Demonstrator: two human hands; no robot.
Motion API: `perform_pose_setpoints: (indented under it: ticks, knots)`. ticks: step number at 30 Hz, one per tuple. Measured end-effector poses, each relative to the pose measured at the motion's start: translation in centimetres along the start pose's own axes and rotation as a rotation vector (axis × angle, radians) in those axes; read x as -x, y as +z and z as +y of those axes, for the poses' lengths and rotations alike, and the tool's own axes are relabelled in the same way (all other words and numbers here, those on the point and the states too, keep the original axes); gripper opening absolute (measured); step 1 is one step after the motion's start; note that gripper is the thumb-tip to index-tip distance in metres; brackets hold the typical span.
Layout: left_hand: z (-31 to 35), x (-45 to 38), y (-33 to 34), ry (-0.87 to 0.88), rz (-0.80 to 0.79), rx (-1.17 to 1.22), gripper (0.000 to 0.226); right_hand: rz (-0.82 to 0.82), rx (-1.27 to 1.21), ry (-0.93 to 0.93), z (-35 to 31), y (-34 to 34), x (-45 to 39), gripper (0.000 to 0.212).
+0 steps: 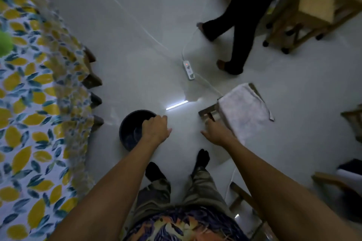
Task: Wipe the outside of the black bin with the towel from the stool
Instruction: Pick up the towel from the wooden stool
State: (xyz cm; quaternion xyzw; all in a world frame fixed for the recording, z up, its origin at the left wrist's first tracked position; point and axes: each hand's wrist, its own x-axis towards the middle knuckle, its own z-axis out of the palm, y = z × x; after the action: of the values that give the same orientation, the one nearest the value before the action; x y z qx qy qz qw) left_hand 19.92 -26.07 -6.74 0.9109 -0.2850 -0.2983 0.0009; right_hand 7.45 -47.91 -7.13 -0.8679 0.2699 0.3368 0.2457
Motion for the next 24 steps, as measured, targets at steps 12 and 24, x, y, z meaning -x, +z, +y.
perform_pose_setpoints:
  ticks: [12, 24]
  knots:
    - [13.8, -6.6, 2.1, 0.208, -0.113, -0.145, 0.052, 0.028, -0.273, 0.22, 13.8, -0.6, 1.2, 0.057]
    - [27.3, -16.7, 5.2, 0.304, -0.196, -0.264, 0.051, 0.065, -0.374, 0.253, 25.0, -1.9, -6.7, 0.05]
